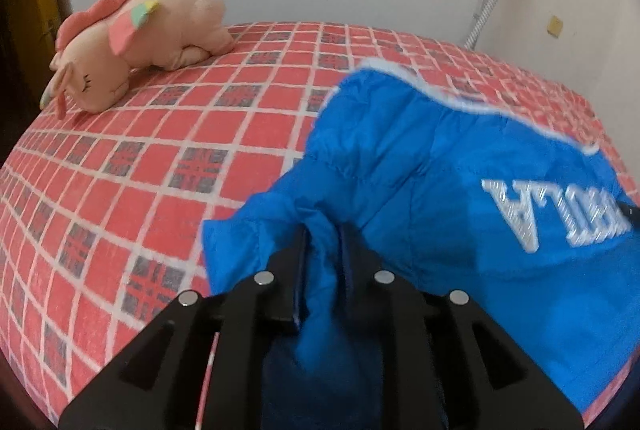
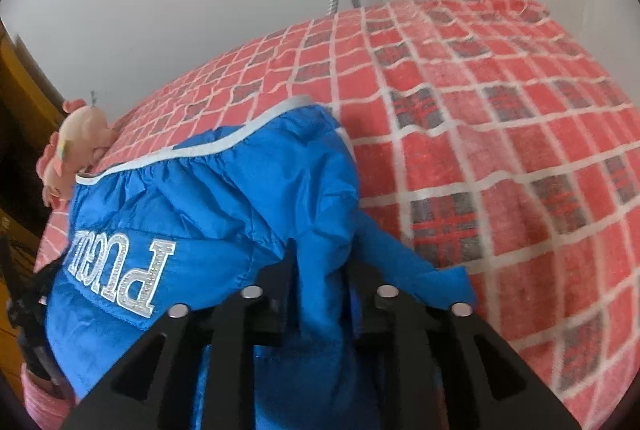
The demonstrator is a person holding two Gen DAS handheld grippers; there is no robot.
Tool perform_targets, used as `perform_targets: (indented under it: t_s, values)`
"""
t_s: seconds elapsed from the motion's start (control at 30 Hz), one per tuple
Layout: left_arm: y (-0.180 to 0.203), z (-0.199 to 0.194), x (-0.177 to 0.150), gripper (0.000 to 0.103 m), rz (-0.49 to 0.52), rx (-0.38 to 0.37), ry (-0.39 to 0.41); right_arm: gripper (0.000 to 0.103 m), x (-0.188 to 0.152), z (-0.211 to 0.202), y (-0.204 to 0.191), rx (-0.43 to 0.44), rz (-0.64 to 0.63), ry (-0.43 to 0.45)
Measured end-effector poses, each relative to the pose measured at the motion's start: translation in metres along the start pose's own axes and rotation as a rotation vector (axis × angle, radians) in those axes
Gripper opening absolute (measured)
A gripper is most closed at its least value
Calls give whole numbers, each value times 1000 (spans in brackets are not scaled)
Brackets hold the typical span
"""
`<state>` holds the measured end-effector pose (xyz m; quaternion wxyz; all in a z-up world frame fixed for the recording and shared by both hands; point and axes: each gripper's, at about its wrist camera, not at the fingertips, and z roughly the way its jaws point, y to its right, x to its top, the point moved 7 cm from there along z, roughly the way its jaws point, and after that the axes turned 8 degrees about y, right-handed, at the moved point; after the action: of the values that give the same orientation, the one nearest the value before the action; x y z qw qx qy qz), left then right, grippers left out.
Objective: Fold large clothes
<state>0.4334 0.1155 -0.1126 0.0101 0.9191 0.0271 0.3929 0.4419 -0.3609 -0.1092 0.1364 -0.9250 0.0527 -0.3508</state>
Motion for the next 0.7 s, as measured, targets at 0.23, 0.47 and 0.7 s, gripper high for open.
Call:
perform_targets:
  t_s: [0.23, 0.47, 0.7]
  values:
    - [27, -78, 30, 29, -50, -31, 185, 30, 8, -71, -49, 19, -54, 164]
    - [120, -59, -4, 38, 22, -119, 95, 30, -41, -47, -108, -23, -156, 139]
    - [131, -25, -44, 39, 96, -83, 71, 28, -73, -18, -103, -59, -180, 114]
